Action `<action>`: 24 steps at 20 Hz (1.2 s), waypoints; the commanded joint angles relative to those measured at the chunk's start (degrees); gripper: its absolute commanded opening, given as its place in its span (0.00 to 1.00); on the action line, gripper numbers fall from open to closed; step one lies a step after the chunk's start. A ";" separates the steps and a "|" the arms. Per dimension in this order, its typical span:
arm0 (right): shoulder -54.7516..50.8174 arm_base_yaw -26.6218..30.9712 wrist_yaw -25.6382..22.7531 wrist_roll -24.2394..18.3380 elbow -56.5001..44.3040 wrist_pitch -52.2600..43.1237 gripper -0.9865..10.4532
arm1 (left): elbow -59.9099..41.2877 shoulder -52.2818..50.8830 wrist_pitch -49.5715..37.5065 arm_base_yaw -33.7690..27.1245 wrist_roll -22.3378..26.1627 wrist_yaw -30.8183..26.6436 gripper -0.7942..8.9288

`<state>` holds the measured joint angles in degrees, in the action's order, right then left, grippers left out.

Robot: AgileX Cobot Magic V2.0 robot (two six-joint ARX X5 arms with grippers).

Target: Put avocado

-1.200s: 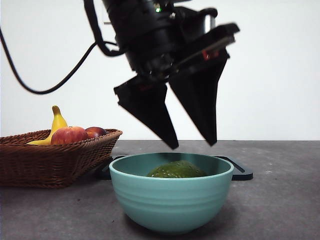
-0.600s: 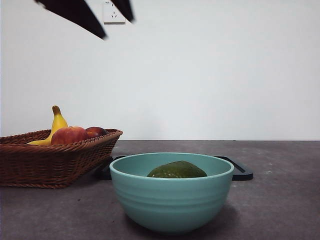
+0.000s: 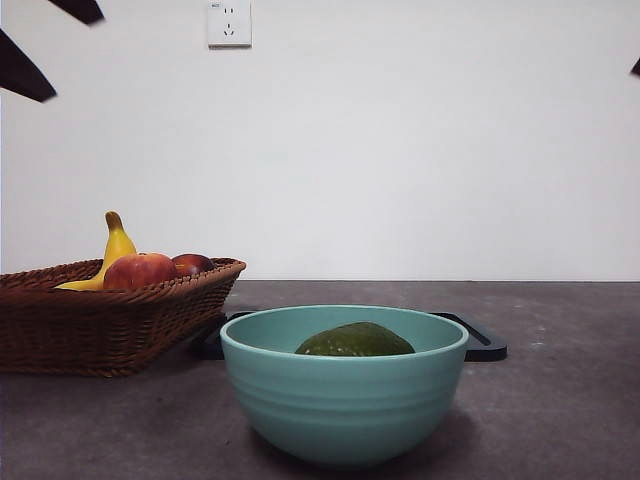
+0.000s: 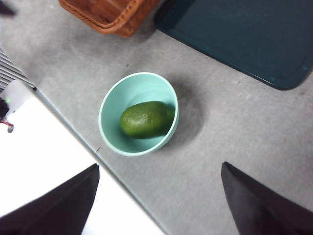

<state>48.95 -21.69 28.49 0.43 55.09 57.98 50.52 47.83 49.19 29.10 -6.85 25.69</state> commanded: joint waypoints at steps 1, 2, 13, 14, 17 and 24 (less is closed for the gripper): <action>2.84 -0.39 0.02 0.44 1.05 -1.90 0.43 | 0.26 -1.05 2.80 0.28 3.08 3.10 0.40; 4.28 -0.70 0.00 0.44 1.05 -2.38 0.43 | 0.26 -1.53 3.69 0.28 3.34 4.31 0.40; 23.78 -10.60 -6.82 0.46 1.05 -13.94 0.41 | 0.26 -2.19 3.89 0.28 3.98 6.32 0.40; 25.75 -11.58 -8.11 0.48 1.05 -15.26 0.41 | 0.26 -2.19 3.91 0.28 4.33 6.32 0.40; 30.45 -14.05 -10.80 0.48 1.05 -18.75 0.39 | 0.26 -2.19 3.93 0.28 4.39 6.32 0.40; 38.03 -18.05 -15.69 0.87 1.05 -23.63 0.31 | 0.26 -2.19 3.93 0.28 4.48 6.32 0.40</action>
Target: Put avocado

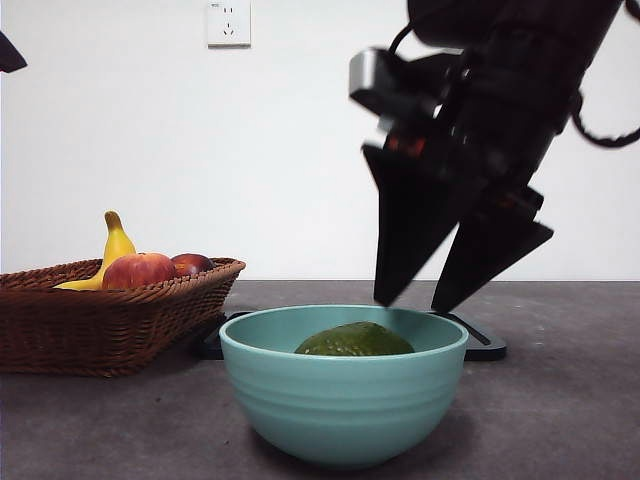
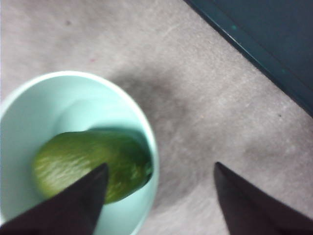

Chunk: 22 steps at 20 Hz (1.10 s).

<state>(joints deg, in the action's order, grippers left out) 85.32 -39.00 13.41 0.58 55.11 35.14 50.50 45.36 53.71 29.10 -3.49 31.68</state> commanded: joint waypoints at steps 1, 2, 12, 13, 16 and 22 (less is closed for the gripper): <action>2.45 -0.98 -1.14 0.76 1.03 -1.42 0.30 | 0.28 0.28 -0.57 0.28 1.11 0.33 0.40; 3.19 -1.20 -1.79 0.76 1.03 -1.99 0.30 | 0.28 0.28 -0.57 0.28 1.09 0.33 0.40; 5.33 -1.81 -1.25 0.72 1.03 -3.65 0.10 | 0.28 0.28 -0.59 0.28 1.11 0.33 0.40; 5.33 -1.86 -1.25 0.74 1.03 -3.72 0.10 | 0.28 0.28 -0.57 0.28 1.11 0.33 0.40; 5.31 -1.86 -1.27 1.97 1.73 -3.08 0.10 | 0.28 0.28 -0.59 0.26 1.11 0.31 0.40; 5.31 -0.28 -2.34 2.40 11.67 2.58 0.10 | 0.28 0.28 -0.59 0.28 1.09 0.33 0.40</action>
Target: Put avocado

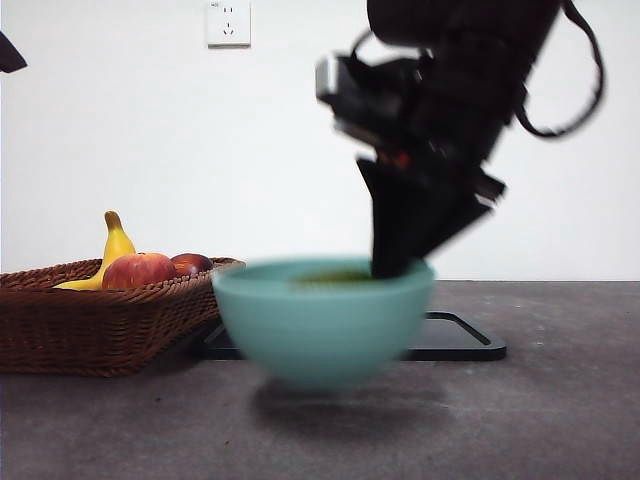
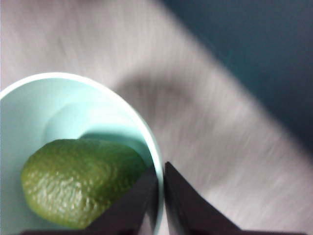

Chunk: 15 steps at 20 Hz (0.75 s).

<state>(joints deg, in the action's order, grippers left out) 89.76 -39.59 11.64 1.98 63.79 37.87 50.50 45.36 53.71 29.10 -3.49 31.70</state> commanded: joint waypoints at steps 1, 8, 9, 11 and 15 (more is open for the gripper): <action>1.01 1.51 -1.22 1.03 4.87 -0.15 0.10 | 0.28 0.28 -0.59 0.26 1.09 0.31 0.40; 13.27 10.75 -1.16 0.11 21.73 4.07 0.10 | 0.28 0.28 -0.61 0.28 1.11 0.31 0.40; 15.58 11.65 -1.11 0.11 23.76 4.13 0.10 | 0.28 0.28 -0.63 0.28 1.11 0.31 0.40; 20.39 13.38 -0.50 0.13 27.52 4.42 0.10 | 0.28 0.28 -0.61 0.26 1.11 0.31 0.40; 26.18 14.86 0.26 0.13 29.77 2.82 0.10 | 0.28 0.28 -0.57 0.28 1.09 0.31 0.40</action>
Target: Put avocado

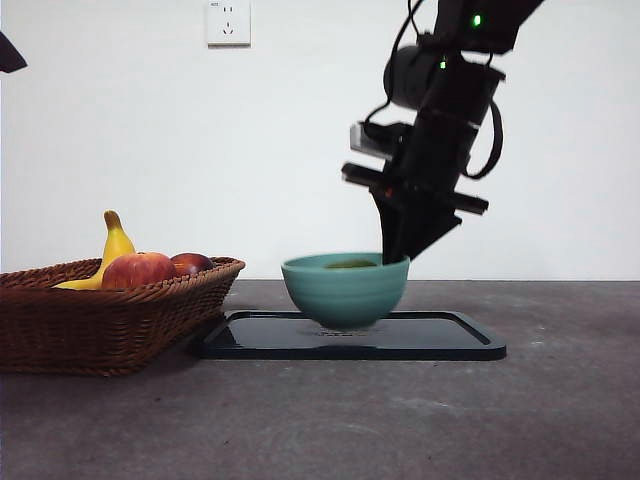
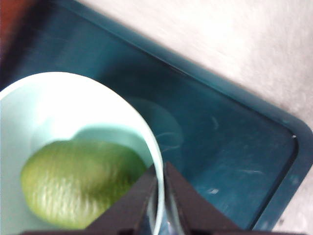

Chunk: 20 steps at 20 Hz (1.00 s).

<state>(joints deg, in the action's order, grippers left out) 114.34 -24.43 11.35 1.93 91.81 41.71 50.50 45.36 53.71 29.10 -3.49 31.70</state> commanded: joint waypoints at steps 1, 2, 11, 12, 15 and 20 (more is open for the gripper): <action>2.21 -0.22 0.74 0.20 1.75 -1.79 0.10 | 0.28 0.28 -0.55 0.28 1.09 0.31 0.40; 2.43 -0.24 0.72 0.20 1.75 -1.92 0.10 | 0.28 0.28 -0.55 0.26 1.09 0.28 0.40; 2.21 -0.22 0.48 2.12 2.67 -0.39 0.25 | 0.28 0.28 -0.55 0.26 1.09 0.31 0.40; 1.60 -0.11 0.42 2.14 3.41 0.55 0.25 | 0.28 0.28 -0.55 0.26 1.09 0.31 0.40; -3.08 -0.11 -1.55 1.86 6.03 4.48 0.25 | 0.28 0.28 -0.57 0.26 1.09 0.31 0.40; -17.59 -0.52 0.79 1.70 5.95 11.50 0.25 | 0.28 0.28 -0.57 0.26 1.09 0.31 0.40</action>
<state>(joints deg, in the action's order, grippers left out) 95.79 -24.49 11.99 3.29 96.84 53.52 50.50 45.36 53.71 29.10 -3.49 31.70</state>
